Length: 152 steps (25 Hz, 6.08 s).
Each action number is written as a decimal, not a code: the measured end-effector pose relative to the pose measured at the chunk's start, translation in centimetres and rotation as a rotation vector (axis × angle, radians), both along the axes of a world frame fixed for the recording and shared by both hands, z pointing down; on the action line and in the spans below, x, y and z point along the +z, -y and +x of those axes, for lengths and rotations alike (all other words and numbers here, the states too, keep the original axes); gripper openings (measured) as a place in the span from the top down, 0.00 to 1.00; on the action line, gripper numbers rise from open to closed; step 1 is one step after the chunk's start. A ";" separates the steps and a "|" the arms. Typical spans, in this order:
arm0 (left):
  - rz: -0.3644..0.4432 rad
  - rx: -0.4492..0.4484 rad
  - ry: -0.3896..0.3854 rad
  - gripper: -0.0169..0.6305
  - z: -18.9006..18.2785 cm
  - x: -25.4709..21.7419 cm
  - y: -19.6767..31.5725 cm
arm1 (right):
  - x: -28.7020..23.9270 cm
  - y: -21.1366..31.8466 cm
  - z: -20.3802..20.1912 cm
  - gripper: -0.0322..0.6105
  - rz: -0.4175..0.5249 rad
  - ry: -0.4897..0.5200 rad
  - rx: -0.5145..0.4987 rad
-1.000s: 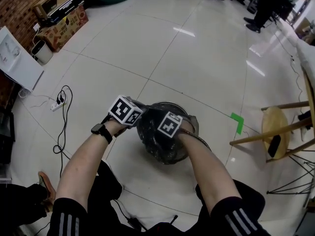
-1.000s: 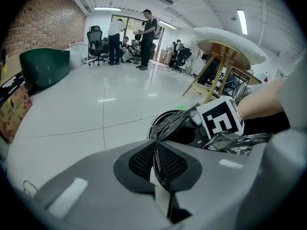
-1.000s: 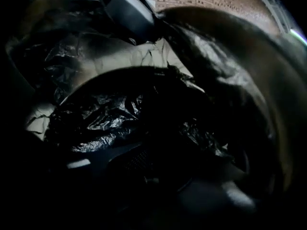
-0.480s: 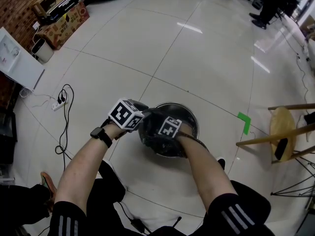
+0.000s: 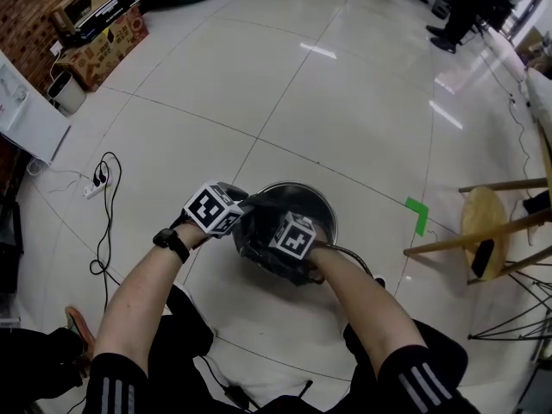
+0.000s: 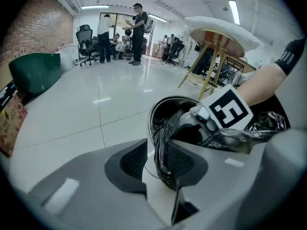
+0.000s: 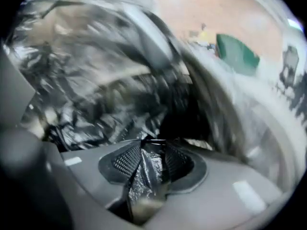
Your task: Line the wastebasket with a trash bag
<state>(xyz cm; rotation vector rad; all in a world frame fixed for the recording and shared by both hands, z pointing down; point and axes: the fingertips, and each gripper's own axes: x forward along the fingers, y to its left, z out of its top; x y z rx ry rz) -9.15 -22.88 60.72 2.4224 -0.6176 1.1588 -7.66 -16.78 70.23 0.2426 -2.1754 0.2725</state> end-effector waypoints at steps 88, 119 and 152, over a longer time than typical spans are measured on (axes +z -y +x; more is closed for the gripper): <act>-0.130 -0.237 -0.110 0.72 -1.9 6.1 3.7 | -13.7 4.8 19.8 0.52 -0.295 0.646 0.583; -0.180 -0.279 -0.153 0.67 -4.1 7.7 -0.3 | -6.4 3.8 25.6 0.64 -0.175 0.541 0.957; 0.081 0.284 -0.324 0.60 -0.4 -7.6 -8.5 | -8.9 6.6 15.9 0.88 -0.021 0.290 0.656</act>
